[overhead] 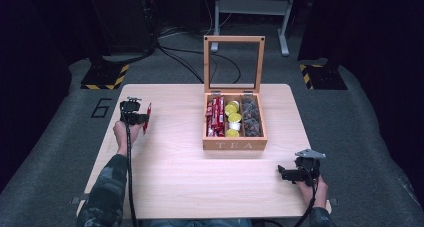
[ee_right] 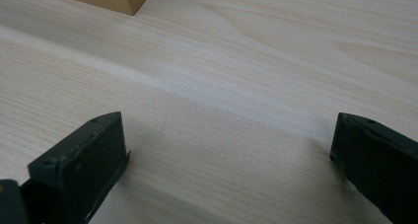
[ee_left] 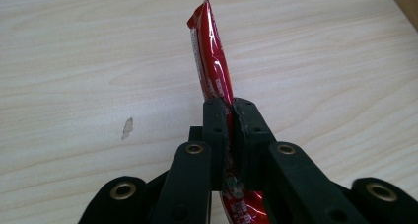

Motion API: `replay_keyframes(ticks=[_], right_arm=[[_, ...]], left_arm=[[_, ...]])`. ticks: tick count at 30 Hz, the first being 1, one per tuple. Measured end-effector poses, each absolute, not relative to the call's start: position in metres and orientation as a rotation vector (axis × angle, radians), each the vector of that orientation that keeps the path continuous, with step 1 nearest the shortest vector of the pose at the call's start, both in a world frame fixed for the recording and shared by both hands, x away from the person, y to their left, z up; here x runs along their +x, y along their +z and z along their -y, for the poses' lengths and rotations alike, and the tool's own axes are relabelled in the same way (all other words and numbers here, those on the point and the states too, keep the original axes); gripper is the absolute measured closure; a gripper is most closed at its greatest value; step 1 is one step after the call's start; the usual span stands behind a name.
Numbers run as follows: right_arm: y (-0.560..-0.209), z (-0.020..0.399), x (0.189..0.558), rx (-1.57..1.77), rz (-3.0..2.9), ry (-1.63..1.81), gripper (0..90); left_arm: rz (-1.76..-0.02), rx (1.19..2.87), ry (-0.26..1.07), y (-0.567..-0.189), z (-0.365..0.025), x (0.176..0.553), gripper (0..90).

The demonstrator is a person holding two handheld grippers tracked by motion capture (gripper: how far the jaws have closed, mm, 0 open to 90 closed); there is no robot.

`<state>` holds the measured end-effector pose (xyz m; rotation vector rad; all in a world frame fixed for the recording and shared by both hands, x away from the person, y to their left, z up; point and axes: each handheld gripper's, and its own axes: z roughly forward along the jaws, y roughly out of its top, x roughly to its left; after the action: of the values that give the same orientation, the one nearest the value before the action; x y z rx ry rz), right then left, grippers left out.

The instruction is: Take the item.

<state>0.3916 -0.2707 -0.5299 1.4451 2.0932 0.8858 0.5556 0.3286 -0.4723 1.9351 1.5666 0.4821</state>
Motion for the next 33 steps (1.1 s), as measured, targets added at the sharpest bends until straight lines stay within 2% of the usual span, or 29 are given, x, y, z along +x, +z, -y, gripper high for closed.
replay_keyframes(ticks=[27, 30, 33], right_arm=[[-0.530, 0.271, 0.392, 1.445, -2.093, 0.886, 0.0], [-0.530, 0.271, 0.392, 1.445, -2.093, 0.886, 0.0], [-0.530, 0.271, 0.392, 1.445, -2.093, 0.886, 0.0]], left_arm=[[-1.617, 1.960, 0.481, -0.499, -0.332, 0.561, 83.4], [-1.622, 1.936, 0.480, -0.499, -0.334, 0.561, 77.6], [-1.618, 1.919, 0.470, -0.498, -0.336, 0.560, 65.6]])
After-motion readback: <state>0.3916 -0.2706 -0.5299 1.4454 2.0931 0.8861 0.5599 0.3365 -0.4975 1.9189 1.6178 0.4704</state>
